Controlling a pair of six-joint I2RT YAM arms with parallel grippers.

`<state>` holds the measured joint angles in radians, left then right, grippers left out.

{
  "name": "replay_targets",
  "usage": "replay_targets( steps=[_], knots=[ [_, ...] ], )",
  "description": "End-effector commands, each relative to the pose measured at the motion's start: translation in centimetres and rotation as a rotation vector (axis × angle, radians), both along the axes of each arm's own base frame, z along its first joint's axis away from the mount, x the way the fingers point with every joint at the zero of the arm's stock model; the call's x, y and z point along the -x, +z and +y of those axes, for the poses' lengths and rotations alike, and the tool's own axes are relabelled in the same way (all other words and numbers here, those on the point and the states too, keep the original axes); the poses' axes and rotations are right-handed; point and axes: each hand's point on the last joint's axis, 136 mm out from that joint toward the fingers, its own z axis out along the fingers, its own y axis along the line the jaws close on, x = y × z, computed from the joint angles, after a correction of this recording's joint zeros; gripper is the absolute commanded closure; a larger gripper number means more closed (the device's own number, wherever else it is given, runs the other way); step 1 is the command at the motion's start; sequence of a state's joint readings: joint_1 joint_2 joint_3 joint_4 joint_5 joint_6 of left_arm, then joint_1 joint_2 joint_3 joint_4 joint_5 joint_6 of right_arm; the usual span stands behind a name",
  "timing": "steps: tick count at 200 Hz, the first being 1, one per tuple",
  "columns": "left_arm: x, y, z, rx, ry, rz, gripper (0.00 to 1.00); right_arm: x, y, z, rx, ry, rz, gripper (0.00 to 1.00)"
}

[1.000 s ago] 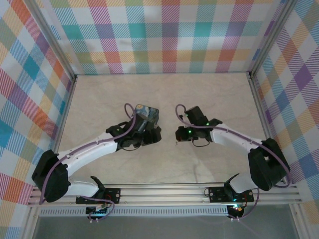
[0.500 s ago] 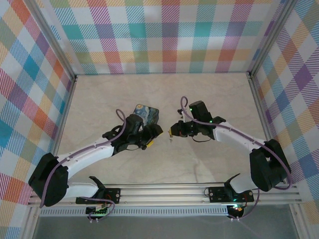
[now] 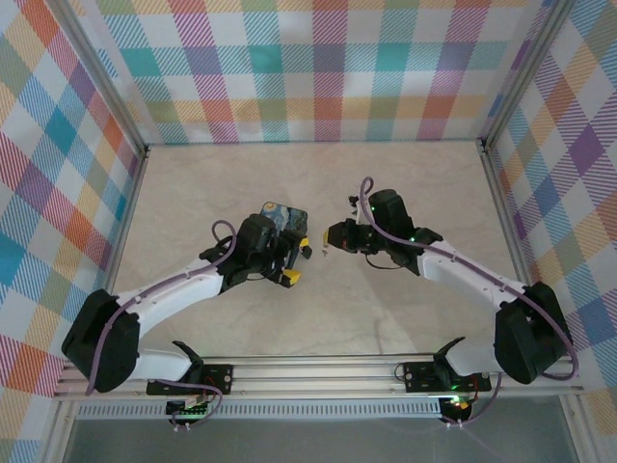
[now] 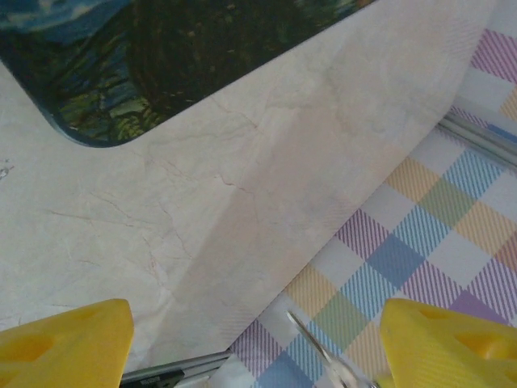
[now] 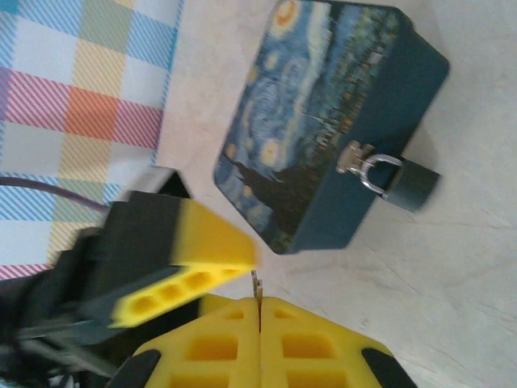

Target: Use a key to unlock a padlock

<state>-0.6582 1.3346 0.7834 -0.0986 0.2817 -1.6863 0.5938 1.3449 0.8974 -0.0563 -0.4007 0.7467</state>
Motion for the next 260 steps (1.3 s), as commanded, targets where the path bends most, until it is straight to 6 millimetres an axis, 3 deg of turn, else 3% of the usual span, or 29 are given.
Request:
replay_targets(
  steps=[1,55,133,197,260],
  knots=[
    [-0.3,0.8,-1.3,0.068,0.001,0.059,0.2,-0.7,2.1,0.9,-0.056,-0.017,-0.061,0.95],
    [-1.2,1.6,-2.1,0.124,0.04,0.067,0.2,-0.7,2.2,2.5,-0.095,0.004,-0.076,0.96],
    [-1.8,1.1,-2.6,0.188,0.082,0.081,0.37,-0.9,2.3,4.3,-0.136,0.025,-0.101,0.98],
    [-2.7,1.0,-0.7,0.226,0.181,0.091,0.44,-0.8,1.7,3.5,-0.113,-0.008,-0.119,0.99],
    [-3.3,1.9,-0.5,0.259,0.208,0.086,0.48,-0.7,1.8,4.1,-0.128,-0.012,-0.132,1.0]
  ],
)
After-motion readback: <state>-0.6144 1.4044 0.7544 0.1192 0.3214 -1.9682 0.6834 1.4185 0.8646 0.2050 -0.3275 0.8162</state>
